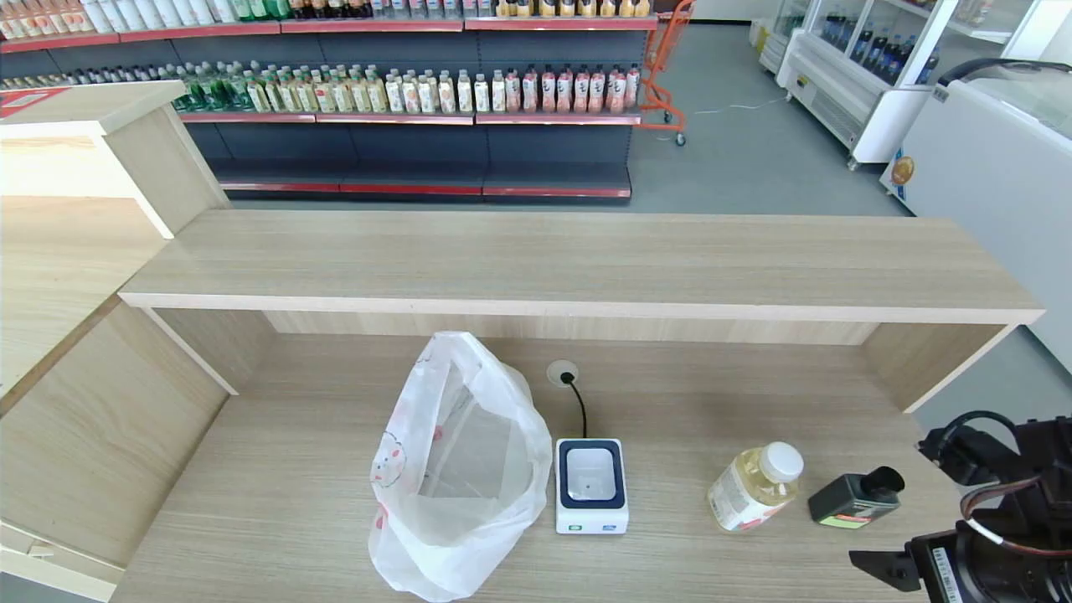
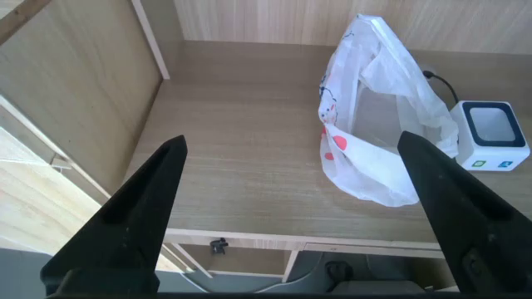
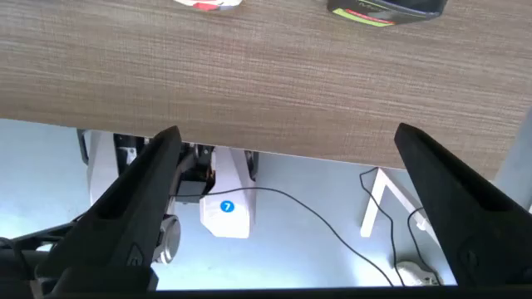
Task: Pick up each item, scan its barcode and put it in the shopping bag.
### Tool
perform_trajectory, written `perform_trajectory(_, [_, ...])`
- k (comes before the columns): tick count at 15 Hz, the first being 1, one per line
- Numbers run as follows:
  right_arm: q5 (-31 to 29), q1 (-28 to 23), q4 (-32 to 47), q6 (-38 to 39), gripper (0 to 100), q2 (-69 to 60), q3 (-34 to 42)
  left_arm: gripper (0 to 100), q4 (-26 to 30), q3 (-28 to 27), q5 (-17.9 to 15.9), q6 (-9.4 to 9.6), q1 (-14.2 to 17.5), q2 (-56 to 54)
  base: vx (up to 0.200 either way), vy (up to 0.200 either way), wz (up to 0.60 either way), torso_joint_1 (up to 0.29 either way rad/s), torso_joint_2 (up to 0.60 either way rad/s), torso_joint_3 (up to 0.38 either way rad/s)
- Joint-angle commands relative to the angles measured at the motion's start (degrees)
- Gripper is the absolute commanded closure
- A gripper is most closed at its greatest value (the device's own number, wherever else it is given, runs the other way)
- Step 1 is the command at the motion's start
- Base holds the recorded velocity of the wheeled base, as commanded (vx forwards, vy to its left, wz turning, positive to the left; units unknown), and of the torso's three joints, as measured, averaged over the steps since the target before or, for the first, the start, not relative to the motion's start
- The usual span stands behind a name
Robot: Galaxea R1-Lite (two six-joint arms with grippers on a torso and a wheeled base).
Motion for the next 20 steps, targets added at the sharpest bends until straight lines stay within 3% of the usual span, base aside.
perform_trajectory(1, [0.1, -0.4, -3.8, -0.5, 0, 8.6, 1.8, 0, 0.0, 0.0, 0.0, -0.01, 0.0, 0.0, 0.0, 0.0, 0.0, 0.0, 0.0, 0.0])
perform_trajectory(12, [7.1, 2.5, -35.9, -2.1, 0, 30.1, 2.7, 0, 0.0, 0.0, 0.0, -0.01, 0.0, 0.0, 0.0, 0.0, 0.0, 0.0, 0.0, 0.0])
perform_trajectory(20, [7.8, 5.4, -51.0, -4.3, 0, 39.2, 2.6, 0, 0.0, 0.0, 0.0, -0.01, 0.0, 0.0, 0.0, 0.0, 0.0, 0.0, 0.0, 0.0])
